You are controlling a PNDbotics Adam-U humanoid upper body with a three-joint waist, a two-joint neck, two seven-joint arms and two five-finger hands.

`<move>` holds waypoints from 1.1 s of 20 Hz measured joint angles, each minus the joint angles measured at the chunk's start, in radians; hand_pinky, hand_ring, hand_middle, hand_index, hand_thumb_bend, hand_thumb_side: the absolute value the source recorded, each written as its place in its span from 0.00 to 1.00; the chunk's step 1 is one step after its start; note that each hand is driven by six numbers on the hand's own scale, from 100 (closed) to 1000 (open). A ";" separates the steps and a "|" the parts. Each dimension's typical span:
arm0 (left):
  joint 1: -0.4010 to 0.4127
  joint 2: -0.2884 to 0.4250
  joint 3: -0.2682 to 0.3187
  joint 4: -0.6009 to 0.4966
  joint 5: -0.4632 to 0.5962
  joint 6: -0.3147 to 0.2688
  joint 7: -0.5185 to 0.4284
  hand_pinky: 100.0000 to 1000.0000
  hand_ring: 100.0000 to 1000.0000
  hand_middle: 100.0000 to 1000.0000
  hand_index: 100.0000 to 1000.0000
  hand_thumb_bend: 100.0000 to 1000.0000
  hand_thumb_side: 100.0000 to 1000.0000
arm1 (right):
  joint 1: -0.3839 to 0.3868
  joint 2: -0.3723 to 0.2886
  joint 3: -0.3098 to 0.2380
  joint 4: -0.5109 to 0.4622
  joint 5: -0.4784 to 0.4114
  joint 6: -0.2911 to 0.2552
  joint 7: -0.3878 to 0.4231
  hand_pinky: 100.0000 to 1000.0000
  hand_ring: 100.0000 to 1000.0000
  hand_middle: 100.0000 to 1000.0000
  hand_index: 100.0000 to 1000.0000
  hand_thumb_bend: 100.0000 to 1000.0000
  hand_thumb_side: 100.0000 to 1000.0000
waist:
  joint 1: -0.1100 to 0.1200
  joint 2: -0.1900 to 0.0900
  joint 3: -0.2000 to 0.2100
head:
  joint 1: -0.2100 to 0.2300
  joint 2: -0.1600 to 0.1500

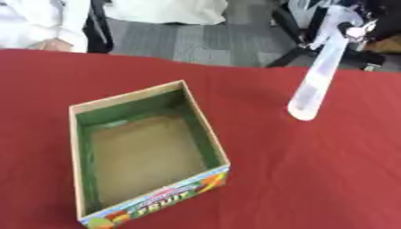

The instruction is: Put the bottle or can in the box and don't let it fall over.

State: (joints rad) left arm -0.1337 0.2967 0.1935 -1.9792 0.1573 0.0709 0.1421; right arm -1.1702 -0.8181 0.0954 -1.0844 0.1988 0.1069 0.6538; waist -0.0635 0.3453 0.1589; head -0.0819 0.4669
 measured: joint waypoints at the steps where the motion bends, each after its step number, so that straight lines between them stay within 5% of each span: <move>1: 0.000 0.000 0.000 0.000 0.000 0.000 0.000 0.70 0.62 0.63 0.71 0.00 0.75 | 0.000 0.001 0.001 0.000 -0.002 0.002 0.000 0.80 0.73 0.79 0.78 0.00 0.00 | 0.000 0.000 -0.001 | 0.000 0.000; 11: 0.000 0.000 0.000 0.000 0.000 0.001 -0.001 0.70 0.62 0.63 0.71 0.00 0.75 | -0.005 0.003 0.004 0.000 -0.014 0.024 -0.008 0.78 0.71 0.78 0.76 0.00 0.00 | 0.003 0.000 -0.008 | 0.001 0.000; 22: 0.000 -0.005 0.000 0.000 0.000 0.003 -0.003 0.71 0.61 0.63 0.71 0.00 0.75 | 0.010 0.002 0.004 -0.009 -0.037 0.038 -0.004 0.75 0.55 0.69 0.70 0.00 0.00 | 0.002 0.000 -0.003 | 0.002 -0.001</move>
State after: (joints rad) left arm -0.1333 0.2917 0.1934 -1.9792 0.1573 0.0735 0.1395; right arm -1.1603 -0.8157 0.0997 -1.0931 0.1618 0.1452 0.6502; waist -0.0616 0.3453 0.1563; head -0.0803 0.4661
